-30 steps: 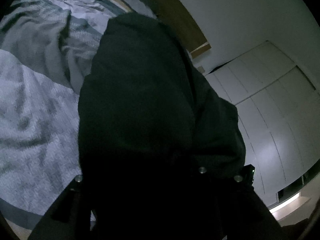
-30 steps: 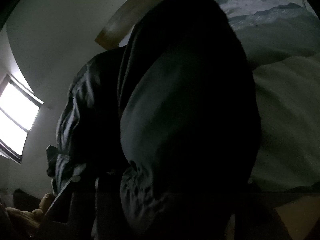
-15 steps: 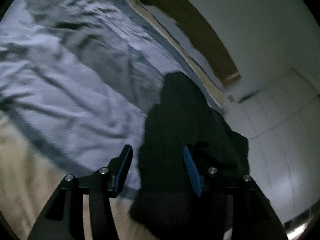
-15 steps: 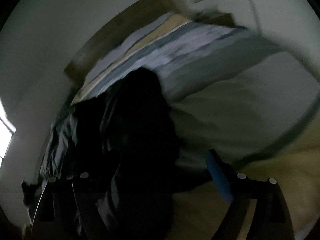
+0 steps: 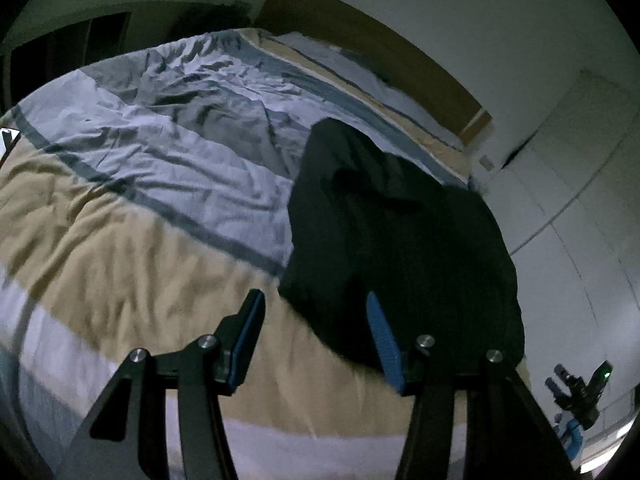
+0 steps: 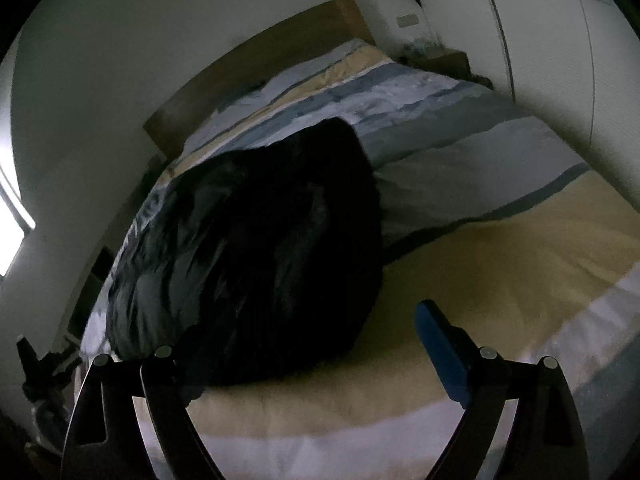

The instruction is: Fold large clothes

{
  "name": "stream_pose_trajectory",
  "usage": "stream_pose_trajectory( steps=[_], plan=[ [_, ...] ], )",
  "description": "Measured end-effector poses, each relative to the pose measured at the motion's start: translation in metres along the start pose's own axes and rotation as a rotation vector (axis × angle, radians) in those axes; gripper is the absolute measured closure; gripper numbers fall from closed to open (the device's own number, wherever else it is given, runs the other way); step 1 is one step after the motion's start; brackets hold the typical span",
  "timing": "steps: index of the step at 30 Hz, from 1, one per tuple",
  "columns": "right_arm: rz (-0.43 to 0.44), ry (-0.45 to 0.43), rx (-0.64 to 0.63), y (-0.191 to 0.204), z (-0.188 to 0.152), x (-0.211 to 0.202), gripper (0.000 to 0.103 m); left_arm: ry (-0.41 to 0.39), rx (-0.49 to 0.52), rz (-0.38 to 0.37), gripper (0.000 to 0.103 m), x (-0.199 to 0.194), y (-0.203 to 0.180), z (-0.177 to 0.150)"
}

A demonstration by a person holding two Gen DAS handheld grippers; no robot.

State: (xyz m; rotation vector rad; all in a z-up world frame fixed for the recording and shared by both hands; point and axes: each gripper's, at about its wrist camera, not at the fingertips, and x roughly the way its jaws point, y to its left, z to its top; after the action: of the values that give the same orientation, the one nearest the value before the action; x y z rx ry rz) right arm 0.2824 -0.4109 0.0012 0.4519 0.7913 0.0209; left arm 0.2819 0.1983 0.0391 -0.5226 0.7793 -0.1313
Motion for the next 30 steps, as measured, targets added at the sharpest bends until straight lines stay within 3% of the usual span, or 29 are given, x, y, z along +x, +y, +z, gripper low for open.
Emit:
stream_pose_trajectory(
  steps=[4,5,7,13,22,25,30],
  plan=[
    [-0.036,-0.028,-0.071,0.033,-0.031,-0.03,0.007,-0.04,0.052,0.019,0.05,-0.023,-0.025,-0.03],
    [-0.051,-0.046,-0.094,0.043,-0.04,-0.04,0.006,-0.062,0.08,0.031,0.039,-0.031,-0.035,-0.041],
    [-0.072,-0.077,-0.128,0.056,-0.056,-0.052,0.001,-0.093,0.11,0.038,0.028,-0.044,-0.048,-0.054],
    [-0.153,-0.166,-0.209,0.085,-0.1,-0.09,0.0,-0.147,0.232,0.121,0.024,-0.083,-0.091,-0.105],
    [-0.178,-0.264,-0.281,0.116,-0.138,-0.134,0.0,-0.23,0.33,0.277,0.024,-0.111,-0.131,-0.161],
    [-0.191,-0.291,-0.316,0.123,-0.146,-0.146,0.0,-0.243,0.331,0.256,0.024,-0.119,-0.137,-0.171],
    [-0.188,-0.329,-0.339,0.127,-0.153,-0.163,0.0,-0.295,0.36,0.287,0.024,-0.135,-0.15,-0.185]
  ],
)
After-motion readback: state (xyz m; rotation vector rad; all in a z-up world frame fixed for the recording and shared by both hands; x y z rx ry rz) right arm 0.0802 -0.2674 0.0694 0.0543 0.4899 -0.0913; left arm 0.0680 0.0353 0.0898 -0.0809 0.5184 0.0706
